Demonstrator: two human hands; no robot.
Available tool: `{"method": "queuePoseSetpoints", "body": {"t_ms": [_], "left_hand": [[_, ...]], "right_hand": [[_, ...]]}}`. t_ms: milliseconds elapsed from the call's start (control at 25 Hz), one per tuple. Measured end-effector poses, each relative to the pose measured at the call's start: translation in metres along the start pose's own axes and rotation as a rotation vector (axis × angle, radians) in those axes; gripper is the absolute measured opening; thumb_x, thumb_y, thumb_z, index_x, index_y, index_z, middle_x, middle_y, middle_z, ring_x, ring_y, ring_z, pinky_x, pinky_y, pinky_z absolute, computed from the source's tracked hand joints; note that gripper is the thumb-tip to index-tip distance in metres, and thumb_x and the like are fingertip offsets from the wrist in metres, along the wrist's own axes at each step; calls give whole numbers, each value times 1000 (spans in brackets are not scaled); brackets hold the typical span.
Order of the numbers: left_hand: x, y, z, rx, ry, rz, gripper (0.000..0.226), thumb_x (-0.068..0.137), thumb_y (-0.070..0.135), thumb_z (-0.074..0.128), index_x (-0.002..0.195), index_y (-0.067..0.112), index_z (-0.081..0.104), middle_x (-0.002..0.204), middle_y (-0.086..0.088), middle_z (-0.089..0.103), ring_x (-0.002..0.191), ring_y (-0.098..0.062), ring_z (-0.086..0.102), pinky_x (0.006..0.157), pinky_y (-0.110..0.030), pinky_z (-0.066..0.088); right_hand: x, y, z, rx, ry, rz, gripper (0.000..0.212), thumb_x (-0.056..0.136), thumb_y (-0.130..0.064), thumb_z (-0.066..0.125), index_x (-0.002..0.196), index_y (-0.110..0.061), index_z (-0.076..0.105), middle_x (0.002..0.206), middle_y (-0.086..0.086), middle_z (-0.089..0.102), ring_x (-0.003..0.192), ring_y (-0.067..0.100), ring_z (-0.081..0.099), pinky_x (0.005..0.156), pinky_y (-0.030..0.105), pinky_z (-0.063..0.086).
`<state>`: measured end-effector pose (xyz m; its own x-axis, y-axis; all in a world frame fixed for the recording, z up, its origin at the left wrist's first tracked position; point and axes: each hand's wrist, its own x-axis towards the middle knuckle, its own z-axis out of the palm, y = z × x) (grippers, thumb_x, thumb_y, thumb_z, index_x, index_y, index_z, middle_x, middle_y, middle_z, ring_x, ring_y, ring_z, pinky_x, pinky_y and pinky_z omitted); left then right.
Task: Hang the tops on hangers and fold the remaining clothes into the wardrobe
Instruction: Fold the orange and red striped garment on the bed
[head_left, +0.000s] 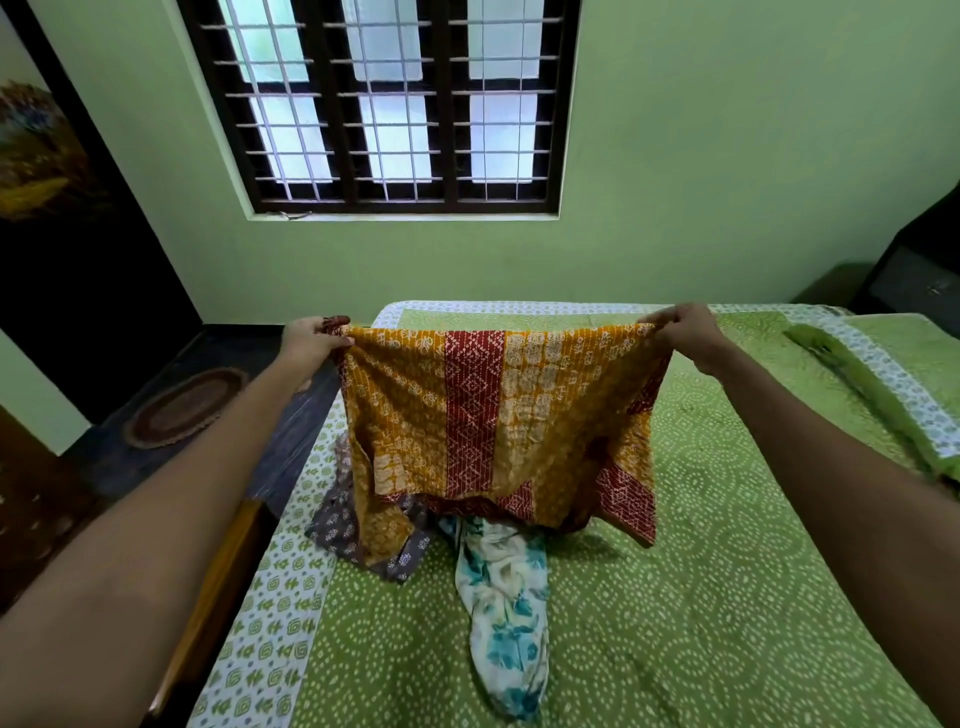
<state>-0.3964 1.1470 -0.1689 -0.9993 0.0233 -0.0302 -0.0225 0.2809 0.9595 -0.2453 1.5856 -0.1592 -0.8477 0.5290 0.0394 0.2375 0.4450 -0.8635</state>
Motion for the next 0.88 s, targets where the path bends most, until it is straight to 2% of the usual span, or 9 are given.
{"method": "queuePoseSetpoints", "body": {"t_ms": [80, 160, 280, 360, 480, 560, 680, 760, 880], "left_hand": [[-6, -1, 3, 169, 36, 83, 39, 78, 0, 70, 116, -5, 61, 107, -15, 63, 91, -19, 54, 64, -6, 46], [-11, -5, 4, 354, 78, 165, 30, 79, 10, 73, 104, -6, 67, 89, -12, 62, 80, -19, 52, 47, -7, 37], [-11, -12, 4, 495, 81, 252, 26, 83, 17, 70, 99, -3, 69, 91, -16, 65, 83, -21, 55, 59, -23, 37], [-11, -16, 3, 360, 34, 241, 22, 86, 13, 65, 104, 0, 66, 95, -12, 62, 92, -20, 54, 68, -21, 41], [-8, -23, -5, -163, -199, -28, 13, 90, 9, 58, 101, 1, 59, 85, -4, 65, 79, -14, 61, 64, -16, 52], [2, -32, -9, -255, -292, -170, 24, 89, 12, 59, 106, -5, 57, 81, -6, 68, 69, -12, 63, 62, -20, 55], [-3, -13, 12, -323, 106, -284, 28, 83, 6, 68, 106, -6, 57, 85, -11, 61, 82, -20, 59, 71, -26, 54], [-23, 13, 47, -113, 337, -178, 22, 81, 3, 68, 99, 6, 56, 85, -7, 56, 83, -17, 52, 61, -20, 45], [-51, 42, 102, 67, -31, 221, 20, 84, 2, 61, 92, 17, 51, 75, -4, 55, 61, -16, 49, 55, -28, 36]], "right_hand": [[4, 10, 4, -159, 116, -75, 28, 75, 6, 62, 101, 0, 71, 92, 17, 70, 77, 22, 58, 62, 24, 50], [4, 21, 7, -250, 160, -112, 24, 75, 1, 64, 97, 0, 73, 95, 19, 71, 82, 25, 63, 73, 34, 51], [-1, 30, 9, -383, 173, -166, 22, 79, -6, 68, 101, -3, 72, 109, 12, 65, 109, 30, 55, 91, 38, 43], [-5, 29, 5, -369, 66, -193, 26, 80, -6, 70, 105, -2, 70, 114, 10, 62, 115, 28, 49, 98, 38, 37], [-16, 22, -6, -43, -296, -52, 17, 80, 3, 67, 97, 3, 70, 90, 11, 68, 86, 22, 60, 74, 24, 52], [-21, 20, -6, 86, -445, 107, 6, 81, 2, 66, 82, 0, 71, 76, 7, 68, 73, 17, 62, 63, 20, 53], [-25, 10, 15, 250, -183, 208, 17, 80, 7, 64, 66, -3, 63, 58, 6, 57, 52, 15, 54, 42, 16, 46], [-35, -8, 43, 357, -22, 227, 24, 79, 11, 59, 64, -7, 53, 54, 5, 48, 47, 16, 47, 34, 14, 38], [-59, -47, 89, 555, -221, 222, 24, 85, 11, 54, 85, -13, 49, 61, 7, 50, 48, 16, 46, 35, 19, 42]]}}
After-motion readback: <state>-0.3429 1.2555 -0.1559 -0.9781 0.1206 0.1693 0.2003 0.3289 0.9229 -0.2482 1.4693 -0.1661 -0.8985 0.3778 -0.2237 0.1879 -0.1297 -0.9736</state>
